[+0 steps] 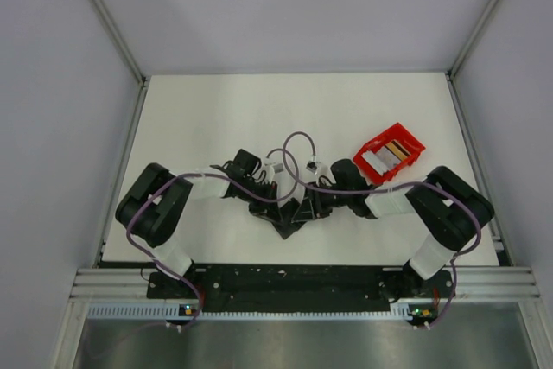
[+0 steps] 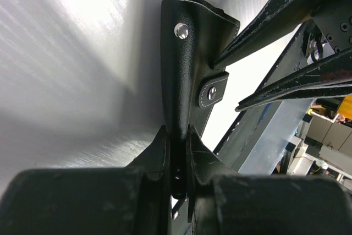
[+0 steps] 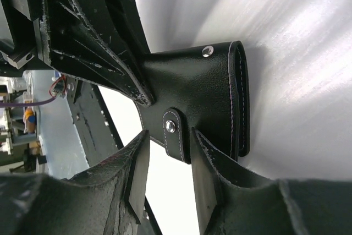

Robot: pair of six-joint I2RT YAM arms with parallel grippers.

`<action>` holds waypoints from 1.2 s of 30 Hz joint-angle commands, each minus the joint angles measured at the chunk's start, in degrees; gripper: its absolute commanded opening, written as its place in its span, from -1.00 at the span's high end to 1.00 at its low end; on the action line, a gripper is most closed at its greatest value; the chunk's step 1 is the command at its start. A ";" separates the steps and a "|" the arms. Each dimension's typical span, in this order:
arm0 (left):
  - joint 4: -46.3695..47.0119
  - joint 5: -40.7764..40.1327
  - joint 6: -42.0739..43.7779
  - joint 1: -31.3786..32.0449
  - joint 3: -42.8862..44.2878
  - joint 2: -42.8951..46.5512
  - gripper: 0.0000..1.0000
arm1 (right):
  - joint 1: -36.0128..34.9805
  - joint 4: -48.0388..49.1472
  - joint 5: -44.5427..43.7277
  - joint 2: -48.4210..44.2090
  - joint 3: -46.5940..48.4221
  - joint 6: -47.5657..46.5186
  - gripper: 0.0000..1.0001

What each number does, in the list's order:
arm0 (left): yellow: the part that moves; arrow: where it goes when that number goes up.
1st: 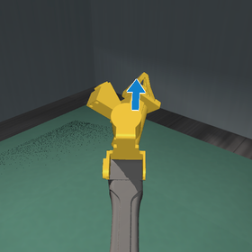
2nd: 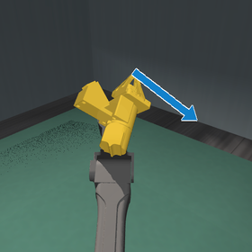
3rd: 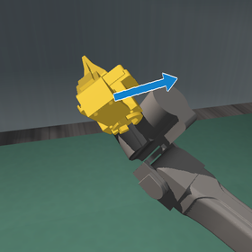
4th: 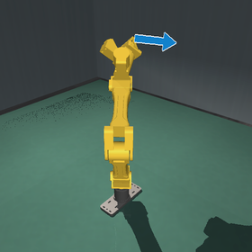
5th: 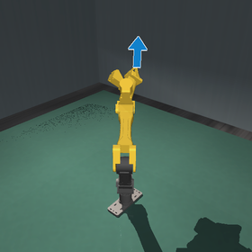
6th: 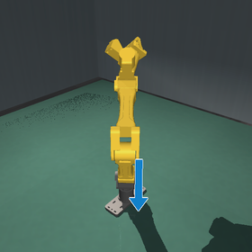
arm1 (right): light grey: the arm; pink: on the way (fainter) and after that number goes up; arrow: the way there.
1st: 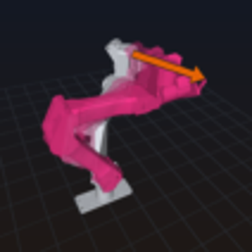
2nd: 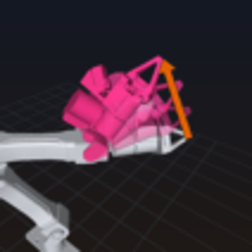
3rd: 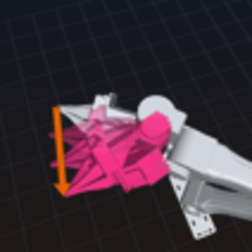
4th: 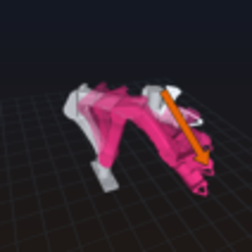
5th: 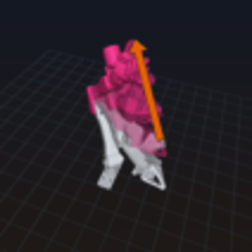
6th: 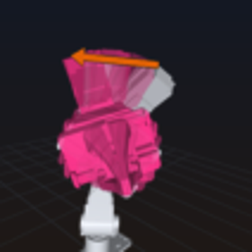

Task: Put the credit cards into the card holder
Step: Open the card holder at the center of the board.

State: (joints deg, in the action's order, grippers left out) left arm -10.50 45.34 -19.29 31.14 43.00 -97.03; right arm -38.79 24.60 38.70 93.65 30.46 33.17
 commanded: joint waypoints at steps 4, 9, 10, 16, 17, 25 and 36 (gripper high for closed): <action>4.43 -2.80 -0.31 0.33 1.91 0.18 1.00 | -4.89 -1.75 5.06 4.17 -0.05 -0.47 0.35; 7.94 -4.65 -3.90 0.42 0.33 0.97 1.00 | -6.47 -5.08 6.65 4.53 1.88 -1.88 0.36; 9.17 -5.08 -4.96 0.42 -0.11 1.14 1.00 | -6.83 -5.78 6.83 4.79 2.50 -1.97 0.37; 15.51 -7.90 -11.20 0.59 -3.71 2.81 1.00 | -9.72 -9.30 5.25 5.32 4.61 -0.56 0.43; 15.95 -8.42 -11.64 0.59 -4.24 3.16 1.00 | -10.17 -10.00 4.29 5.32 4.96 -0.39 0.42; 15.77 -12.99 -13.32 0.68 -5.47 5.10 1.00 | -12.45 -11.42 3.14 7.95 5.49 -1.87 0.67; 16.83 -18.62 -18.59 0.68 -6.26 6.77 1.00 | -16.05 -8.78 4.63 7.25 5.14 -4.69 1.00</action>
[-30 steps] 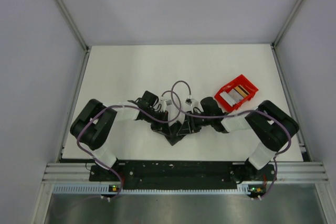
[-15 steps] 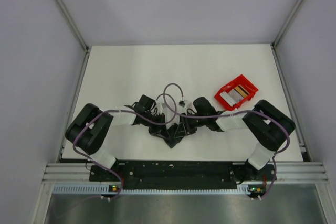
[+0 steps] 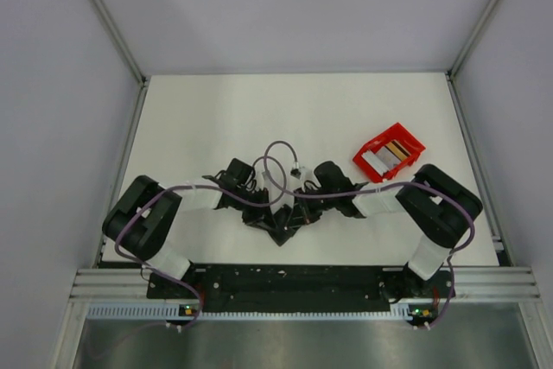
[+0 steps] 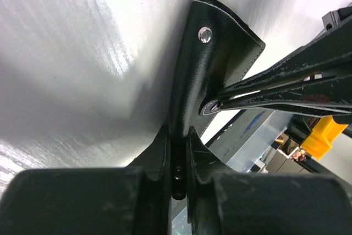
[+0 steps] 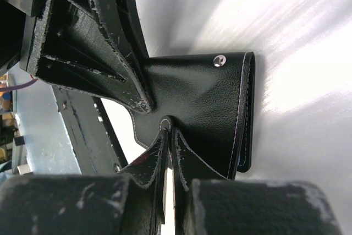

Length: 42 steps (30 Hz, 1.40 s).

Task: Put the credit cards into the card holder
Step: Open the card holder at the center of the board.

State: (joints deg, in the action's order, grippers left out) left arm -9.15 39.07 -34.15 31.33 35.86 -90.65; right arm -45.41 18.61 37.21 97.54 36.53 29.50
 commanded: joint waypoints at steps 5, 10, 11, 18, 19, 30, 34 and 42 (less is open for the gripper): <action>14.25 -15.86 -5.66 0.40 0.79 0.65 1.00 | -10.67 -0.34 6.99 0.56 -2.16 -2.43 1.00; 11.88 -18.85 -6.10 0.40 1.14 0.39 1.00 | -10.75 1.08 10.68 -2.61 -4.01 -4.00 1.00; 11.78 -19.29 -6.10 0.48 1.15 0.39 1.00 | -10.93 0.55 11.82 -2.53 -4.01 -4.62 1.00; 10.73 -20.87 -6.89 0.48 1.76 0.39 1.00 | -12.77 -3.50 15.08 -0.94 -3.66 -7.87 1.00; 10.64 -20.96 -6.89 0.48 1.85 0.47 1.00 | -13.12 -3.49 15.34 -0.94 -3.84 -7.96 1.00; 9.41 -24.56 -8.39 0.48 1.67 0.83 1.00 | -15.06 -6.84 18.86 -4.63 -3.84 -10.69 1.00; 9.41 -25.88 -9.00 0.40 1.76 0.83 1.00 | -15.41 -7.97 20.44 -5.25 -3.40 -11.30 1.00; 9.41 -26.85 -9.97 0.48 1.67 1.18 1.00 | -17.43 -11.14 18.17 -2.97 -1.29 -12.44 1.00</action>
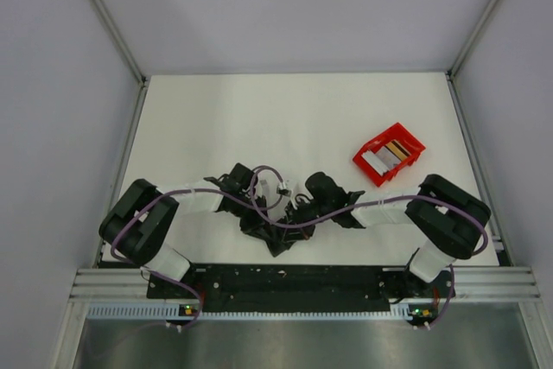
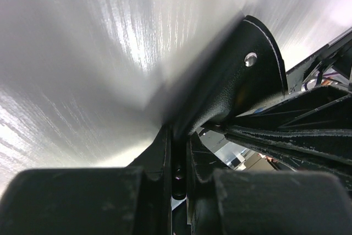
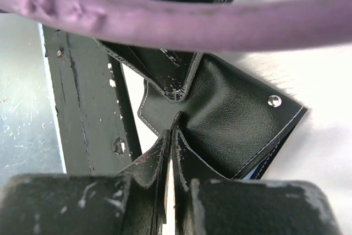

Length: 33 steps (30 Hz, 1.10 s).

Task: Put the credit cards into the card holder
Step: Open the card holder at the center of the board.

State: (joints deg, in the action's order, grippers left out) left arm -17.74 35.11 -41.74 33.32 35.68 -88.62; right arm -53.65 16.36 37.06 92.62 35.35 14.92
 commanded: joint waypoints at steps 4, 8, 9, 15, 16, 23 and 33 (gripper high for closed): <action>18.09 -22.37 -2.47 -1.50 1.50 -0.15 1.00 | -9.72 -12.39 10.09 4.23 1.38 3.27 1.00; 18.00 -22.98 -2.47 -1.50 1.15 1.43 1.00 | -9.72 -12.06 7.05 5.64 1.21 4.77 0.71; 17.91 -23.07 -2.39 -1.59 1.23 1.61 1.00 | -9.72 -11.10 7.06 5.73 0.77 5.73 0.61; 15.89 -24.13 -2.12 -1.51 1.32 2.31 1.00 | -9.72 -8.79 6.99 5.20 -1.17 8.02 0.43; 15.89 -24.21 -2.30 -1.59 1.23 2.40 1.00 | -9.72 -11.06 4.45 5.46 -0.64 7.41 0.42; 15.01 -25.71 -2.56 -1.51 0.88 3.80 1.00 | -9.98 -16.19 -0.85 3.72 -1.42 5.65 0.56; 15.45 -26.15 -2.91 -1.59 0.62 4.59 1.00 | -10.60 -16.81 7.24 4.50 -0.72 4.94 0.55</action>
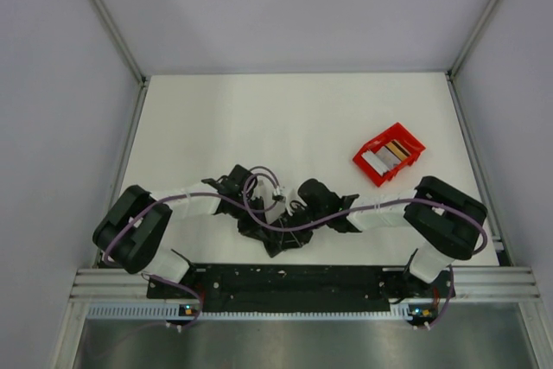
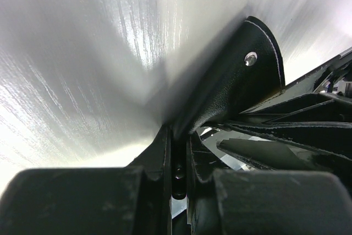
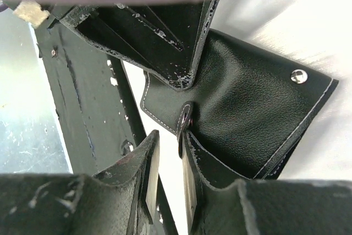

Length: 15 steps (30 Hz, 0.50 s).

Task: Put the credit cards into the card holder
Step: Open the card holder at the center of the board.

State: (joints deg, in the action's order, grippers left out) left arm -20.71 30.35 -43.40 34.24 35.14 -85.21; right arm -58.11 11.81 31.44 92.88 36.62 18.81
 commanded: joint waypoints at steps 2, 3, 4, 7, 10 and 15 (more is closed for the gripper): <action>19.04 -20.86 -1.25 -2.42 0.81 1.19 1.00 | -6.14 -7.01 11.54 3.97 -2.78 3.33 0.55; 19.30 -20.60 -1.16 -2.42 0.90 1.10 1.00 | -6.14 -5.94 10.58 4.06 -2.44 3.78 0.55; 19.48 -20.16 -1.25 -2.42 0.81 0.92 1.00 | -6.14 -7.14 8.05 4.58 -1.30 4.13 0.56; 20.18 -19.71 -1.78 -2.51 0.11 1.10 1.00 | -5.97 -8.21 4.08 5.91 0.64 4.31 0.70; 19.92 -20.06 -1.43 -2.51 0.20 1.01 1.00 | -6.05 -5.58 4.33 4.77 -0.49 4.31 0.94; 16.94 -22.52 -0.90 -2.51 0.90 1.80 1.00 | -5.97 -6.01 -0.05 -7.16 -4.80 4.48 0.64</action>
State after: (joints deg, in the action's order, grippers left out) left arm -7.64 20.99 -45.41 32.53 34.94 -84.33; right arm -63.35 10.33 33.50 94.87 35.16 22.74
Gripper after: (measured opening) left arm 0.103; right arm 0.137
